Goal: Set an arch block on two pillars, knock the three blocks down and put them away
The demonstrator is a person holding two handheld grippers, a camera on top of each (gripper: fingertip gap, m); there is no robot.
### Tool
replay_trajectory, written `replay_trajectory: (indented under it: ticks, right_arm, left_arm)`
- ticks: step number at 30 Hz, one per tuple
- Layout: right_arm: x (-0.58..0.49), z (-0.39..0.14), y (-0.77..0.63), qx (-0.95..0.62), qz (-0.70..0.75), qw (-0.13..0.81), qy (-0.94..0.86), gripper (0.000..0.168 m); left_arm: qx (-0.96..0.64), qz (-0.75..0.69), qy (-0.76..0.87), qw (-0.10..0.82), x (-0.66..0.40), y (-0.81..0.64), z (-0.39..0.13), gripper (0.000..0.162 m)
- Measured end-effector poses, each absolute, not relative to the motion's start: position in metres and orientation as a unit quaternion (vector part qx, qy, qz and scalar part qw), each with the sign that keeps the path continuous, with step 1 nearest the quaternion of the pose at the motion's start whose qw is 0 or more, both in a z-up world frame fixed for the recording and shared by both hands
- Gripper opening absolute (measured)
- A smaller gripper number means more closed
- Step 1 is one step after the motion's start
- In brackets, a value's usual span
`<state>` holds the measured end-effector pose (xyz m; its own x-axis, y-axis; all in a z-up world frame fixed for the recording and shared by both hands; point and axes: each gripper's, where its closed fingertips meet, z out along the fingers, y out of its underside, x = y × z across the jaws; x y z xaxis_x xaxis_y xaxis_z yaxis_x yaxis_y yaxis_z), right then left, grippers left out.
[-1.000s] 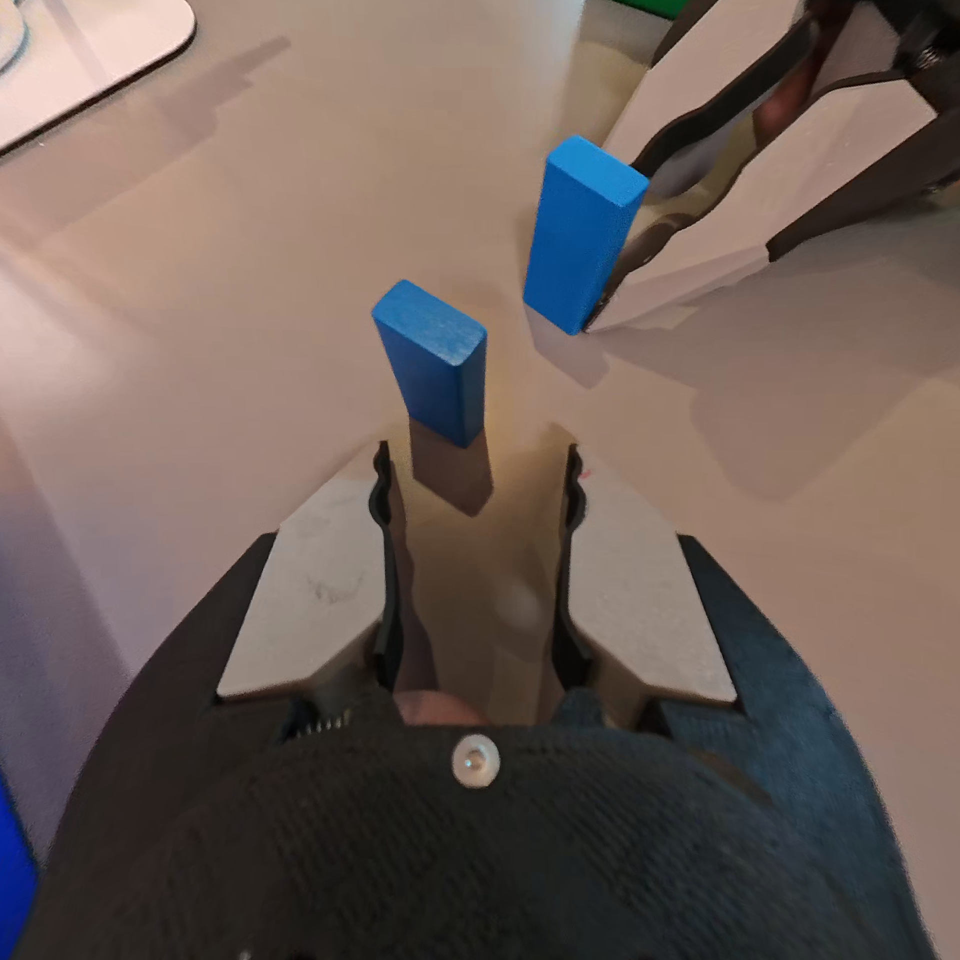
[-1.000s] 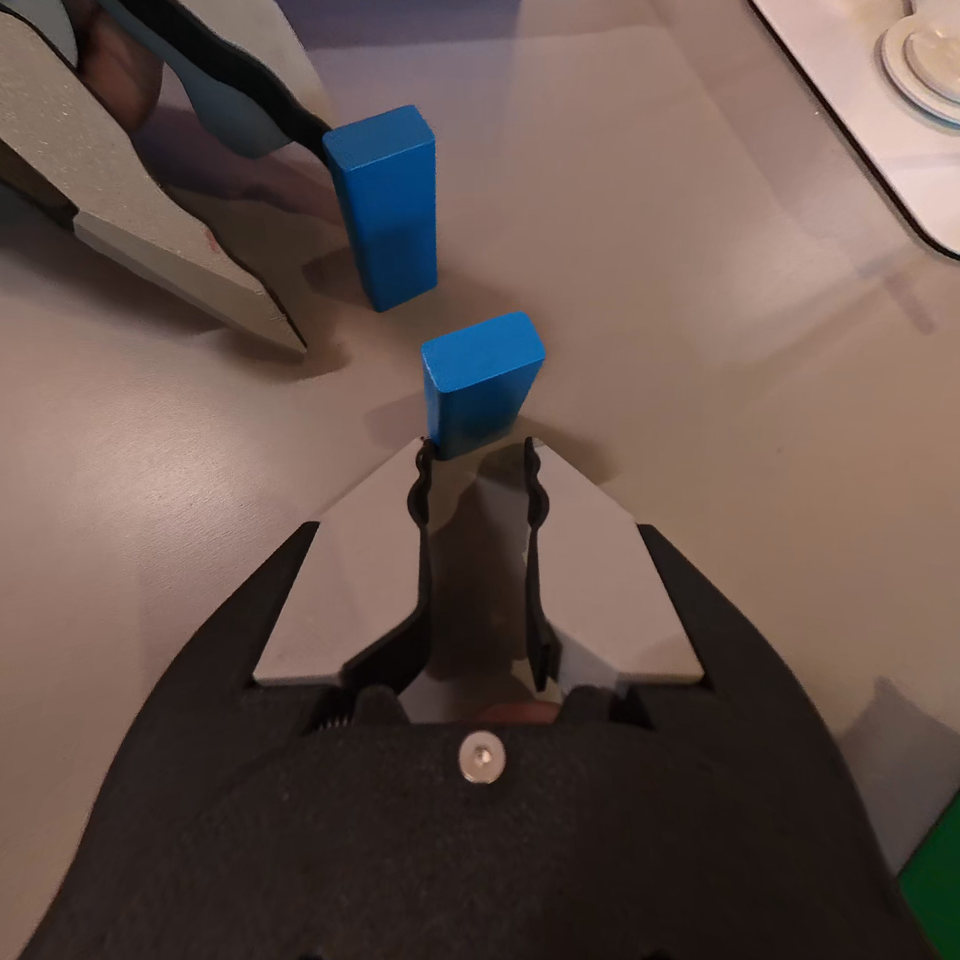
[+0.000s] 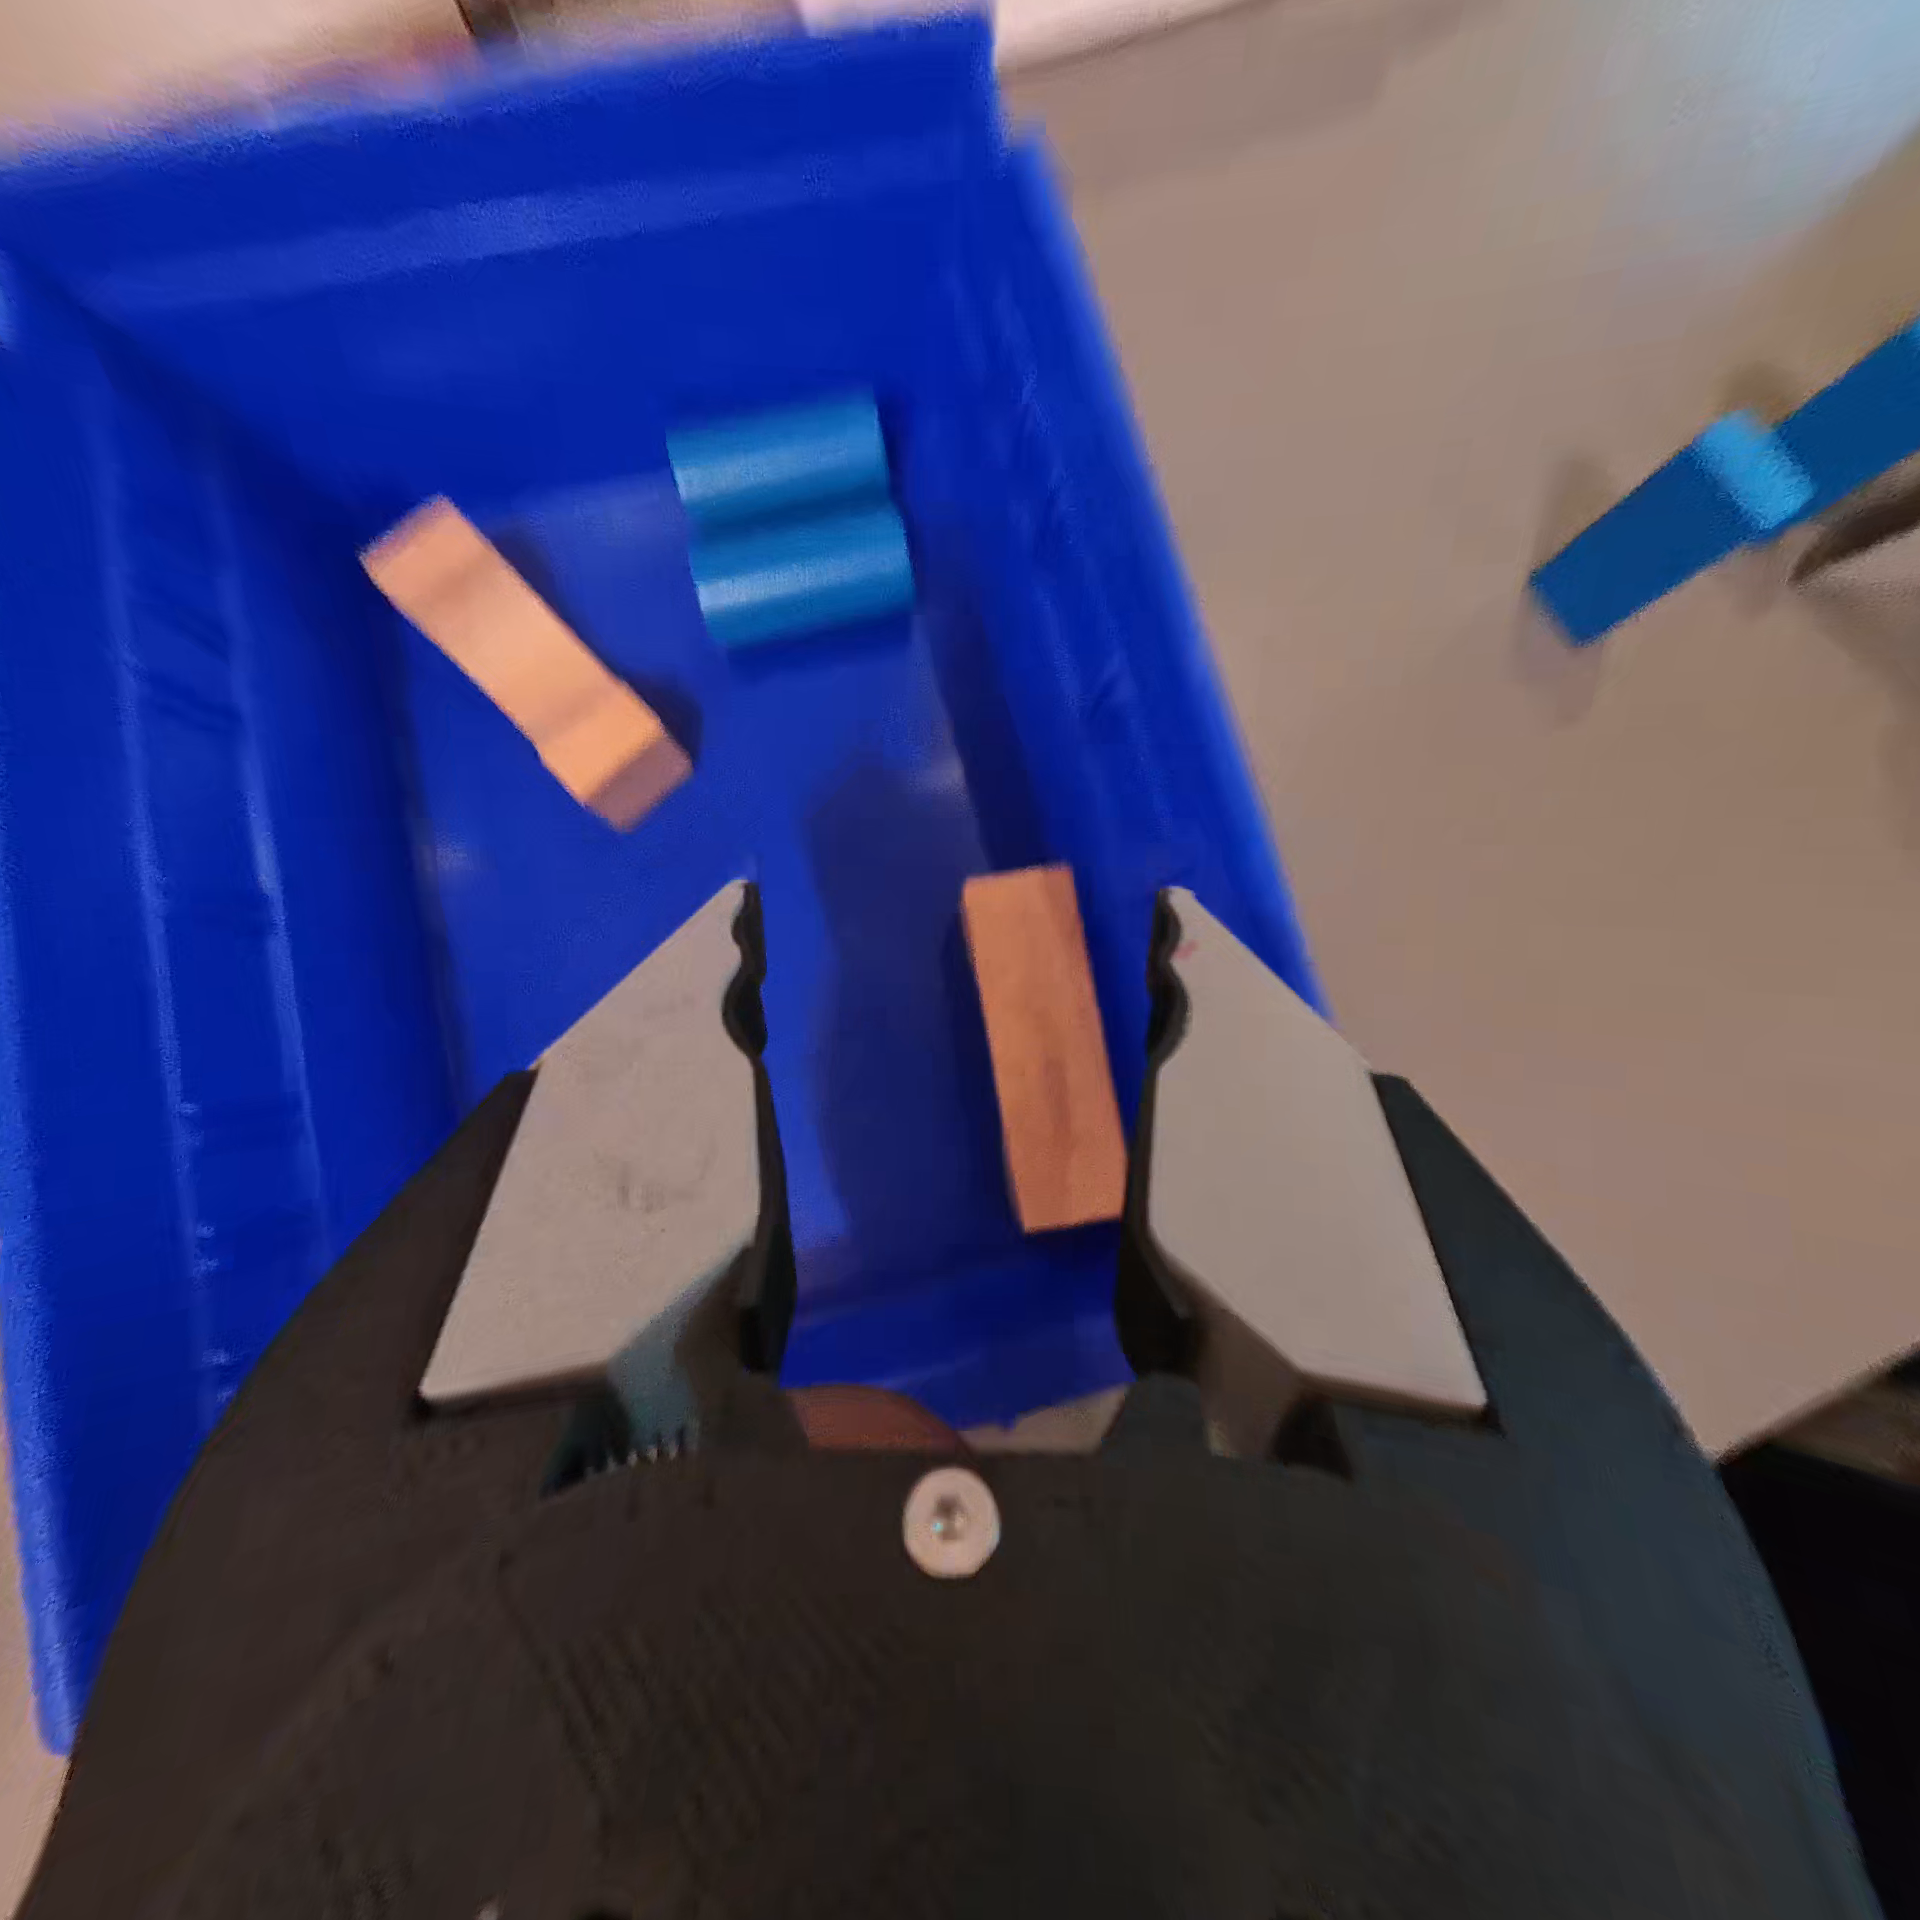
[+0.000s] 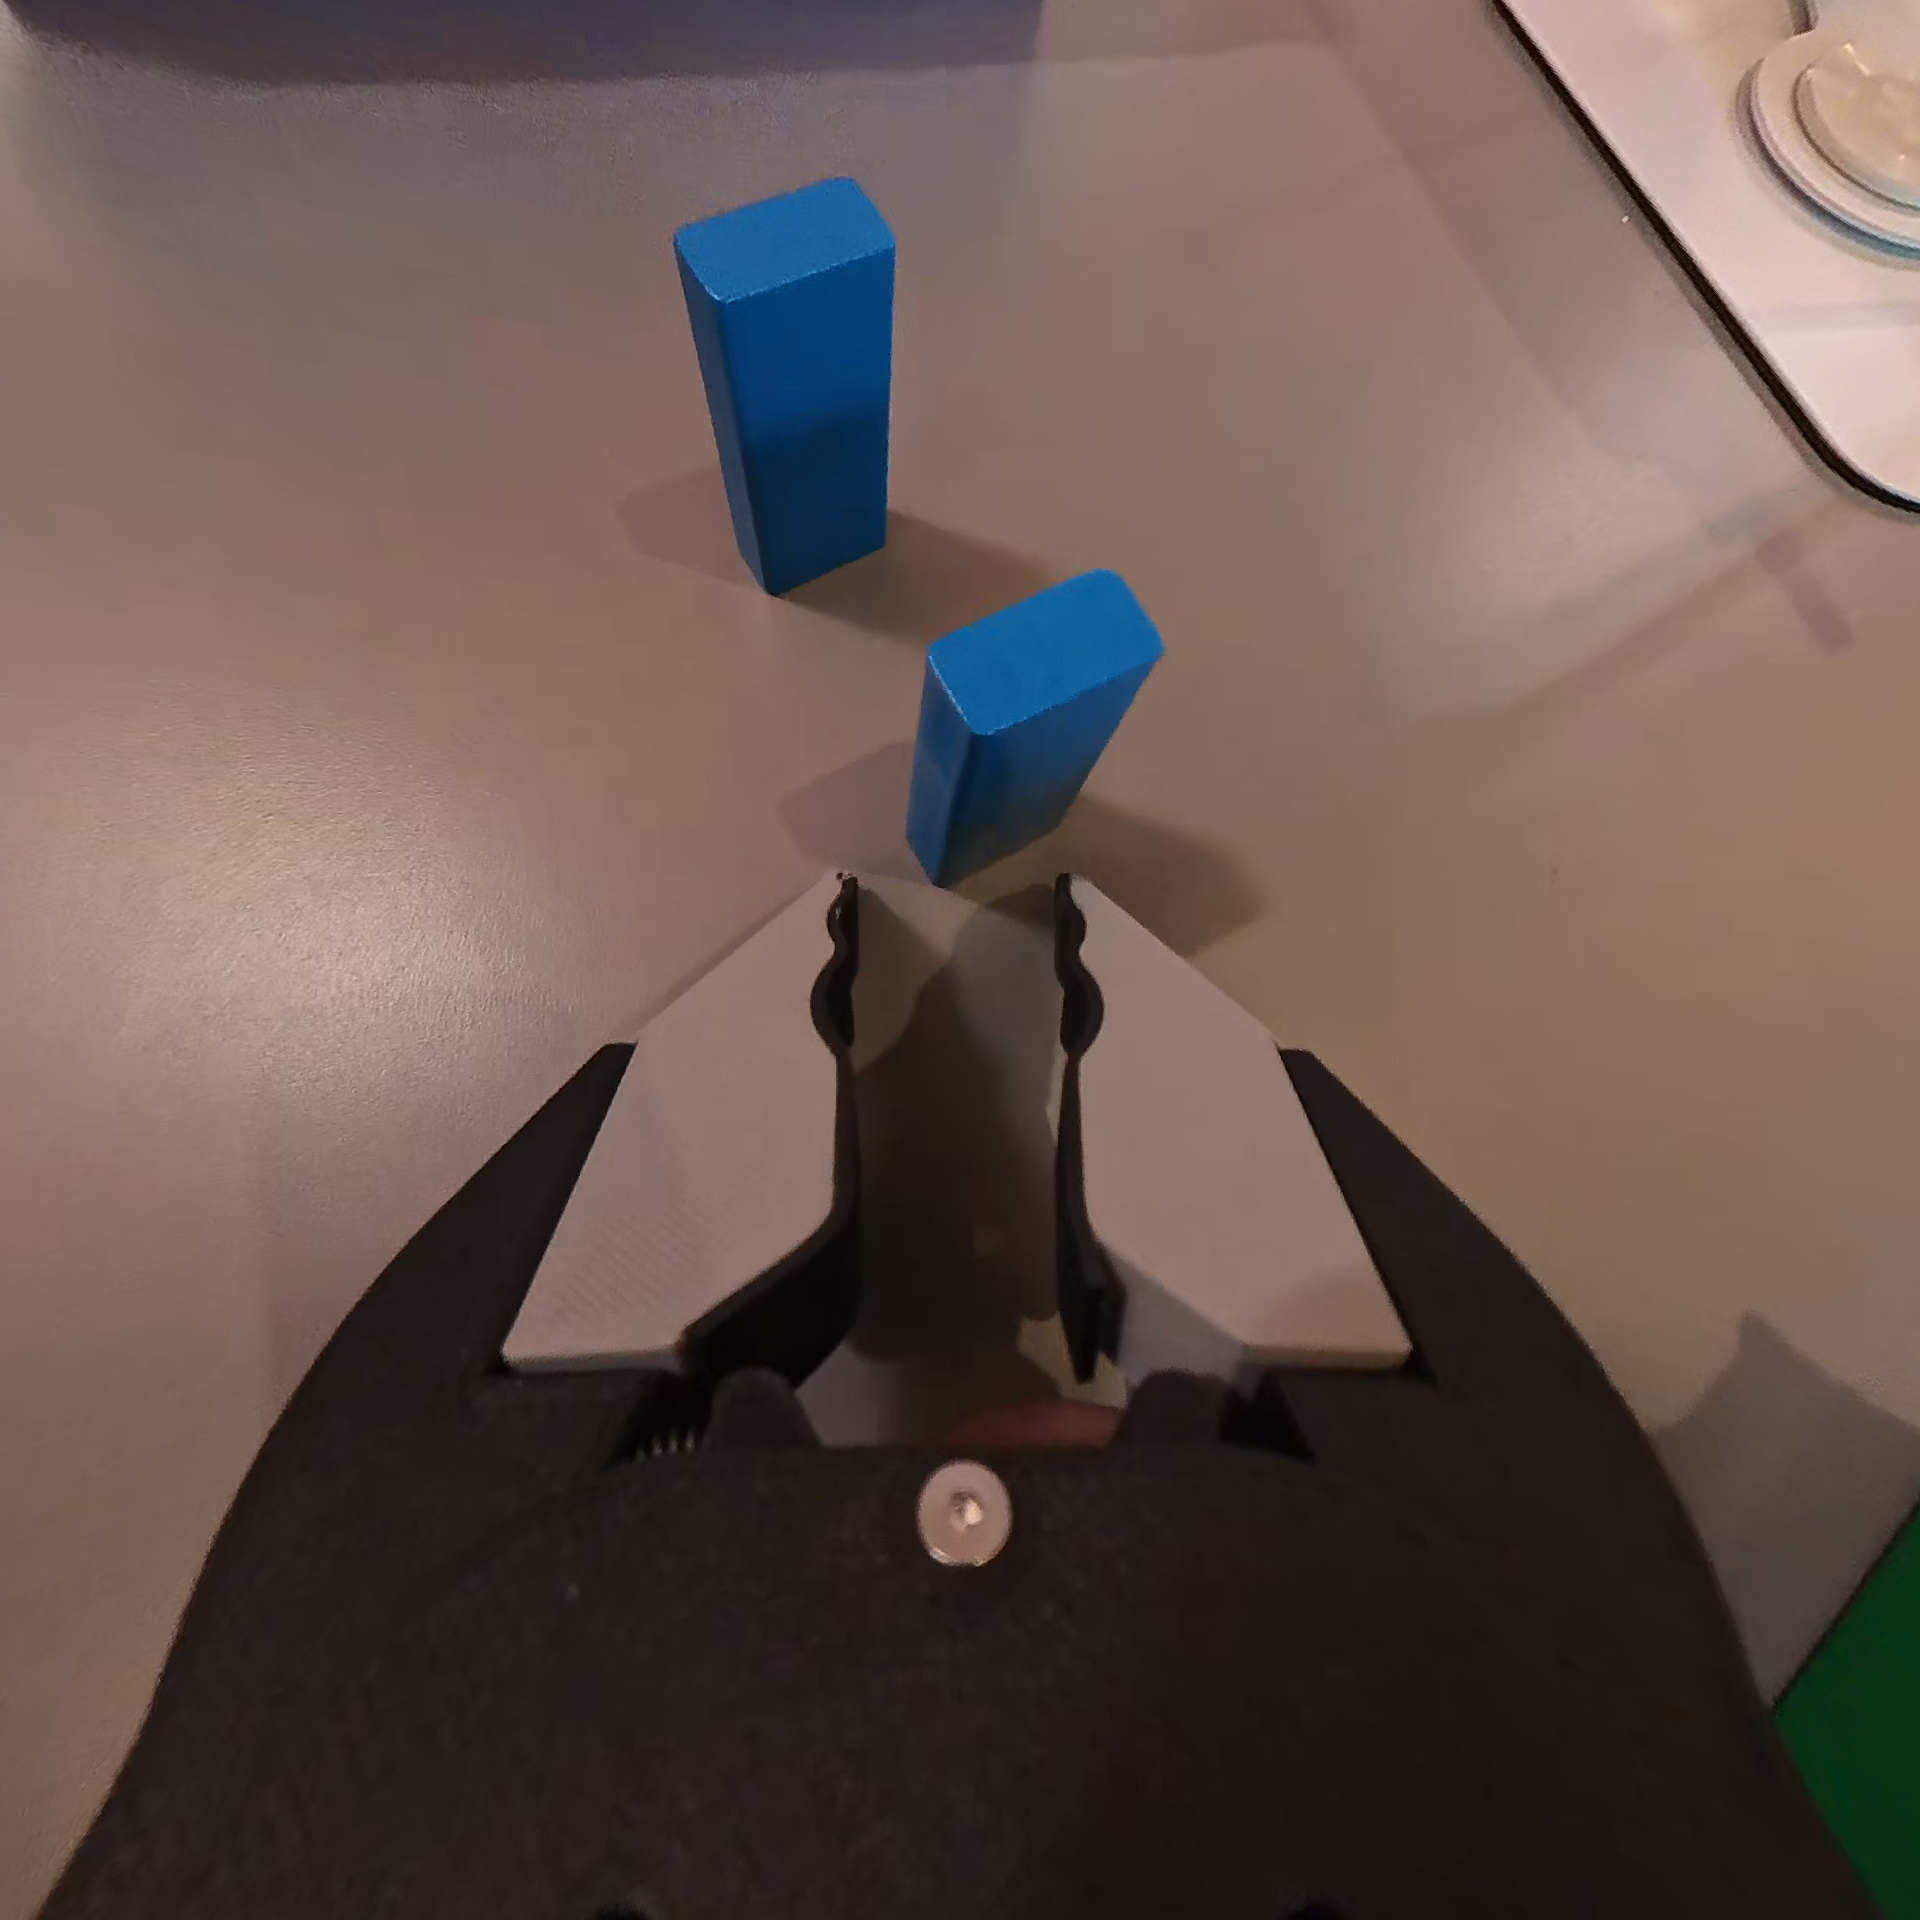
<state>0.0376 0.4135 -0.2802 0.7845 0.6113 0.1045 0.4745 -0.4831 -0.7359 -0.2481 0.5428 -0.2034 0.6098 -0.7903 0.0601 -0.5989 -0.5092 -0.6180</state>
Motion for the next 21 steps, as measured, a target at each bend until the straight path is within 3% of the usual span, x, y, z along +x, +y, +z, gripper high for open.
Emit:
replay_trajectory:
  ticks: [5,6,11,13,15,17,21]
  right_arm:
    - [0.034,-0.280,0.414,-0.856,0.084,0.395,-0.322,0.036]
    - [0.034,-0.280,0.414,-0.856,0.083,0.394,-0.324,0.036]
    - [0.034,-0.280,0.413,-0.856,0.088,0.395,-0.320,0.036]
    - [0.035,-0.280,0.412,-0.857,0.086,0.395,-0.320,0.036]
    - [0.035,-0.280,0.410,-0.856,0.085,0.396,-0.320,0.036]
    - [0.035,-0.280,0.410,-0.856,0.084,0.395,-0.321,0.036]
    - [0.034,-0.279,0.410,-0.856,0.086,0.396,-0.322,0.036]
  left_arm:
    - [-0.889,-0.139,0.420,0.116,-0.273,0.526,-0.257,0.069]
    - [-0.888,-0.143,0.425,0.100,-0.271,0.521,-0.261,0.078]
    - [-0.889,-0.161,0.426,0.052,-0.264,0.511,-0.265,0.070]
    - [-0.896,-0.137,0.419,0.050,-0.272,0.519,-0.266,0.084]
    - [-0.905,-0.114,0.405,0.059,-0.283,0.531,-0.264,0.088]
    - [-0.911,-0.086,0.395,0.076,-0.296,0.544,-0.260,0.083]
    - [-0.914,-0.028,0.387,0.121,-0.319,0.565,-0.247,0.055]
